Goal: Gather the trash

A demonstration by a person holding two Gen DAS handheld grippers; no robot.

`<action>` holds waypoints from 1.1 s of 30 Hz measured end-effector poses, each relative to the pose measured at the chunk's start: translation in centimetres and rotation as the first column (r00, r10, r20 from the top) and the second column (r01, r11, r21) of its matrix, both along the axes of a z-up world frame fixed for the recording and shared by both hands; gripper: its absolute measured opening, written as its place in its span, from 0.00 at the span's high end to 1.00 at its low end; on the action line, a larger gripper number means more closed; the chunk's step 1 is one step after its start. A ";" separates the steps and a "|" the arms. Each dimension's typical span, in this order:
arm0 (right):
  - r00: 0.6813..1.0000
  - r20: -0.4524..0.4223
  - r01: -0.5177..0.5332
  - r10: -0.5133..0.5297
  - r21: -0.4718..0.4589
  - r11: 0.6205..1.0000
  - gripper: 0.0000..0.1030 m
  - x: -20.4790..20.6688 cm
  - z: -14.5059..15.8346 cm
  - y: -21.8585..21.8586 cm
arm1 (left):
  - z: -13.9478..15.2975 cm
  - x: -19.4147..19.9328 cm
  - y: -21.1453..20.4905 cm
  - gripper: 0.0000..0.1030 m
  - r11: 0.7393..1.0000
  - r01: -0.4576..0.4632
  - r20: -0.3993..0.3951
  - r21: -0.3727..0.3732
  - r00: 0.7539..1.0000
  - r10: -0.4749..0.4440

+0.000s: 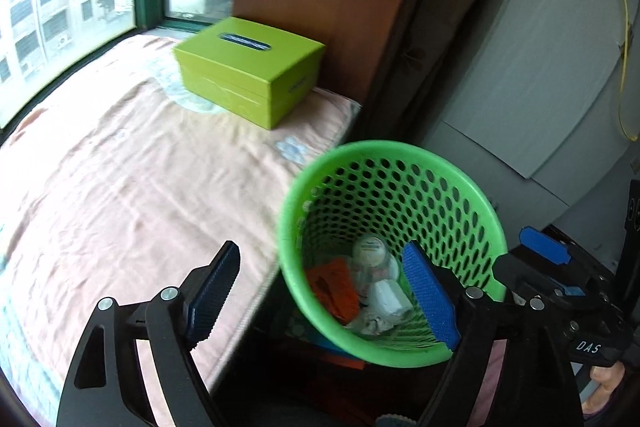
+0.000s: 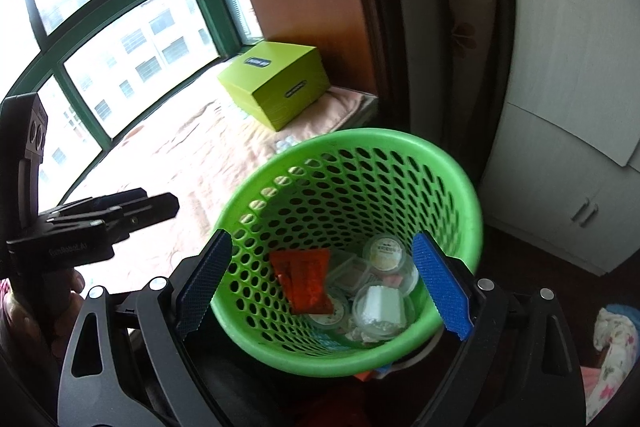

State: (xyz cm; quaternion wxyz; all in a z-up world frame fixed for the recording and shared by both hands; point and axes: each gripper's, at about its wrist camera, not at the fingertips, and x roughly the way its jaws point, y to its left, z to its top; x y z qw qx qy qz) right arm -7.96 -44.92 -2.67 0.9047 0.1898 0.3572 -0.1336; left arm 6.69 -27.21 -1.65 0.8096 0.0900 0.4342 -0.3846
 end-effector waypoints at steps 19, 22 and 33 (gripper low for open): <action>0.988 0.035 -0.149 0.150 -0.034 0.988 0.08 4.8 1.2 5.5 | 2.2 2.4 11.5 0.08 0.940 -0.342 0.137 0.007 0.931 0.338; 0.985 0.042 -0.168 0.170 -0.046 0.985 0.08 5.5 1.4 6.4 | 2.6 2.4 12.8 0.08 0.926 -0.377 0.161 0.010 0.915 0.371; 0.967 0.068 -0.239 0.246 -0.098 0.966 0.05 8.1 2.8 10.1 | 3.6 2.0 18.1 0.07 0.868 -0.497 0.204 -0.004 0.849 0.488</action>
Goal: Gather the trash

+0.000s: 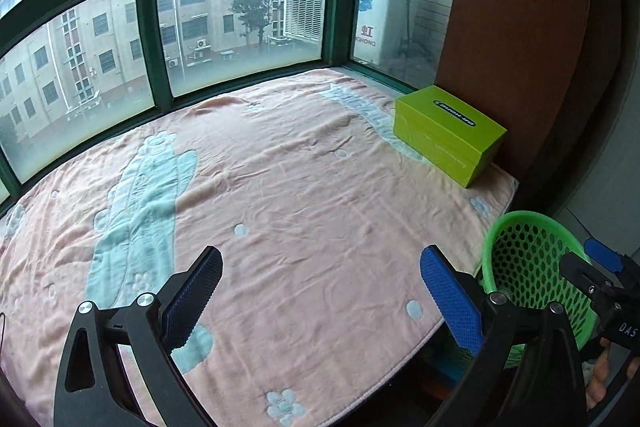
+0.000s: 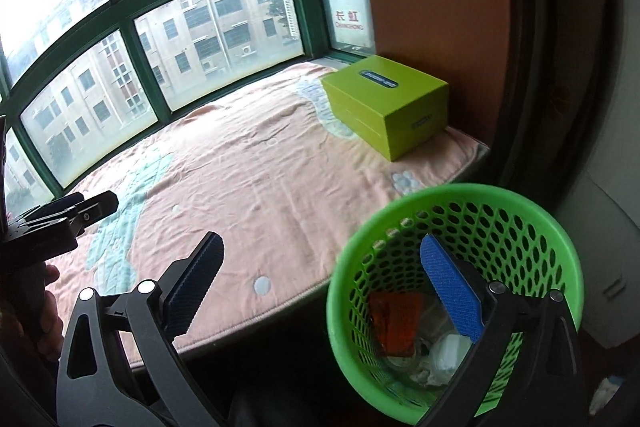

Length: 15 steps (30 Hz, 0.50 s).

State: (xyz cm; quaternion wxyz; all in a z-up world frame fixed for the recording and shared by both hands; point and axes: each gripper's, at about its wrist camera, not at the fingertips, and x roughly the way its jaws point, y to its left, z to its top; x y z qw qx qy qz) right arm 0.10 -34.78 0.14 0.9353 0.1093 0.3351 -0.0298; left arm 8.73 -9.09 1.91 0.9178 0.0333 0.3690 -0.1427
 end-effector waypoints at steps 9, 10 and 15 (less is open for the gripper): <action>0.998 0.036 -0.049 0.051 -0.063 0.997 0.05 1.9 0.9 3.4 | -0.1 -0.3 4.3 0.07 0.994 -0.108 -0.006 -0.025 0.994 0.108; 0.998 0.039 -0.048 0.051 -0.082 0.995 0.05 1.9 0.9 3.8 | -0.1 -0.3 4.7 0.07 0.993 -0.117 -0.006 -0.026 0.993 0.117; 0.997 0.040 -0.067 0.071 -0.099 0.993 0.05 2.2 0.6 5.2 | -0.2 -0.6 6.2 0.07 0.987 -0.158 -0.002 -0.022 0.987 0.158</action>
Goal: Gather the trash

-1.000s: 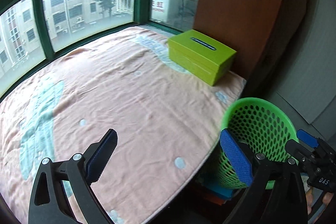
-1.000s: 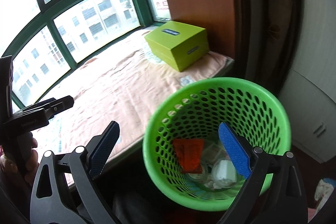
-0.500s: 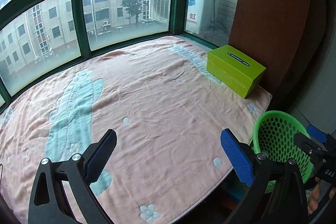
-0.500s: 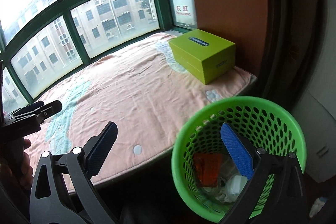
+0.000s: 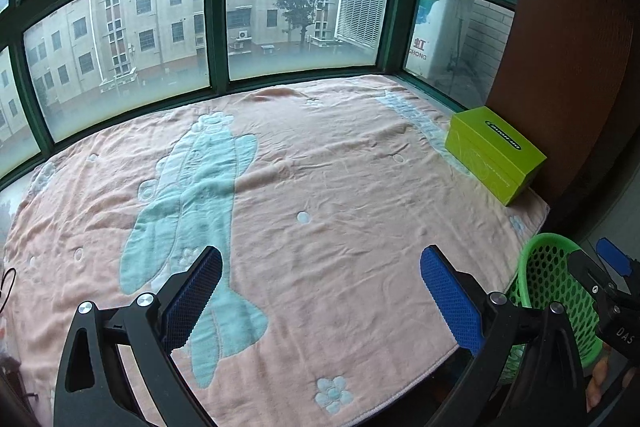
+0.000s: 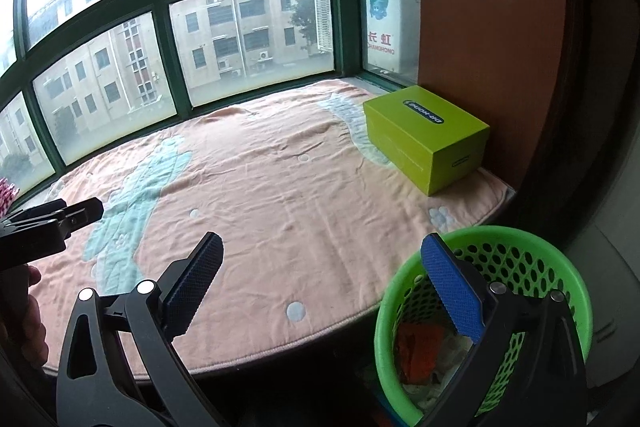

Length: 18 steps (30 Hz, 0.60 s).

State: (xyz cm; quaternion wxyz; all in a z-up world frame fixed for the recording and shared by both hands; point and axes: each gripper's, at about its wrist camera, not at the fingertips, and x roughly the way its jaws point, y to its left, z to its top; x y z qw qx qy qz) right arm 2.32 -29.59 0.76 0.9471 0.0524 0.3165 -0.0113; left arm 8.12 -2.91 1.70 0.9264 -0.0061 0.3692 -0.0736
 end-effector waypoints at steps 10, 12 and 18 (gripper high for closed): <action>0.999 0.003 -0.035 0.035 0.005 0.999 0.05 0.2 0.0 1.5 | -0.2 -0.8 1.6 0.07 0.999 -0.048 0.013 0.020 0.999 0.048; 0.999 0.002 -0.042 0.042 0.006 0.999 0.05 0.3 0.0 1.7 | -0.3 -0.9 1.9 0.07 0.998 -0.053 0.014 0.017 0.998 0.053; 0.998 -0.004 -0.057 0.057 0.011 0.998 0.05 0.6 -0.2 2.2 | -0.3 -1.3 2.3 0.07 0.997 -0.067 0.028 0.034 0.997 0.066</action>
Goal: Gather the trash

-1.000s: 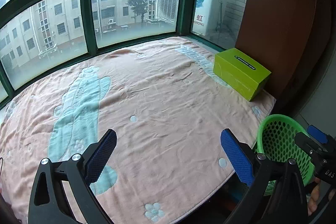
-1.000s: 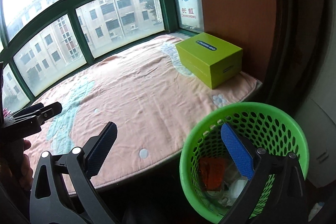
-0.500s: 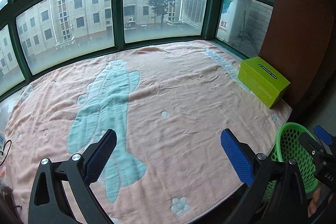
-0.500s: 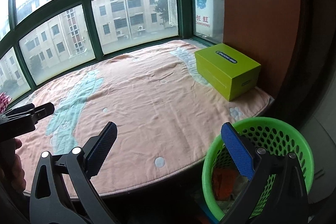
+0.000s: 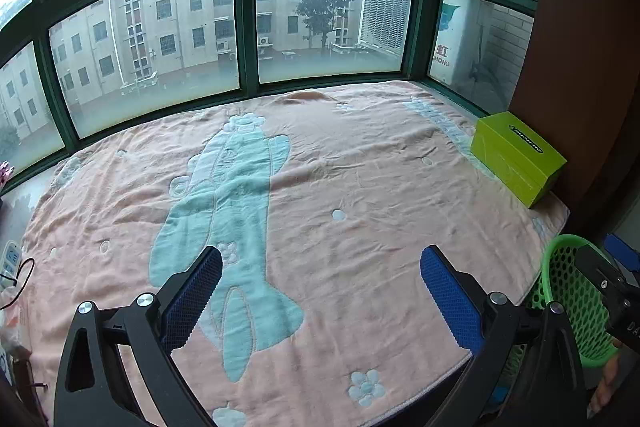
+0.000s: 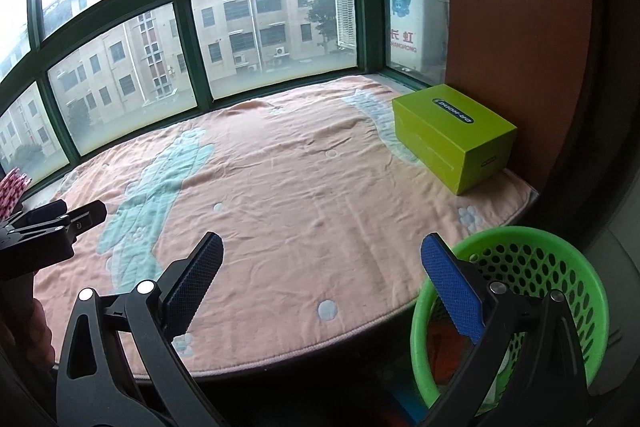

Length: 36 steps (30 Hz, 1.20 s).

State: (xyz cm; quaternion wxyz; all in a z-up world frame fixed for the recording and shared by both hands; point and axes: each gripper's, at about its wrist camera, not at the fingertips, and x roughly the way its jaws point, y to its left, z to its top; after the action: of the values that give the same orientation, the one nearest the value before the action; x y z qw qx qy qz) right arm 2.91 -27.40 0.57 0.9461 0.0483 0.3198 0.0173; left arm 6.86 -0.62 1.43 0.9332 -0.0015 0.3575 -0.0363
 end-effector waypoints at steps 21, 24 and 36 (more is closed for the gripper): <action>1.000 -0.006 -0.011 0.011 0.001 1.000 0.05 0.3 -0.2 0.2 | -0.1 -0.4 0.4 0.07 1.000 -0.016 -0.003 0.014 1.000 0.016; 1.000 -0.005 -0.013 0.013 0.001 1.000 0.05 0.2 -0.2 0.2 | 0.0 -0.4 0.4 0.07 1.000 -0.020 -0.001 0.017 1.000 0.020; 1.000 0.002 -0.016 0.016 0.007 1.000 0.05 -0.5 0.3 0.1 | 0.3 -1.2 0.5 0.07 0.999 -0.024 0.005 0.028 1.000 0.024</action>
State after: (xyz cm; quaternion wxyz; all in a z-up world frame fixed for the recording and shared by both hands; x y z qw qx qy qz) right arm 2.45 -27.27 0.91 0.9460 0.0490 0.3194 0.0262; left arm 5.62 -0.16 1.74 0.9343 0.0072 0.3558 -0.0199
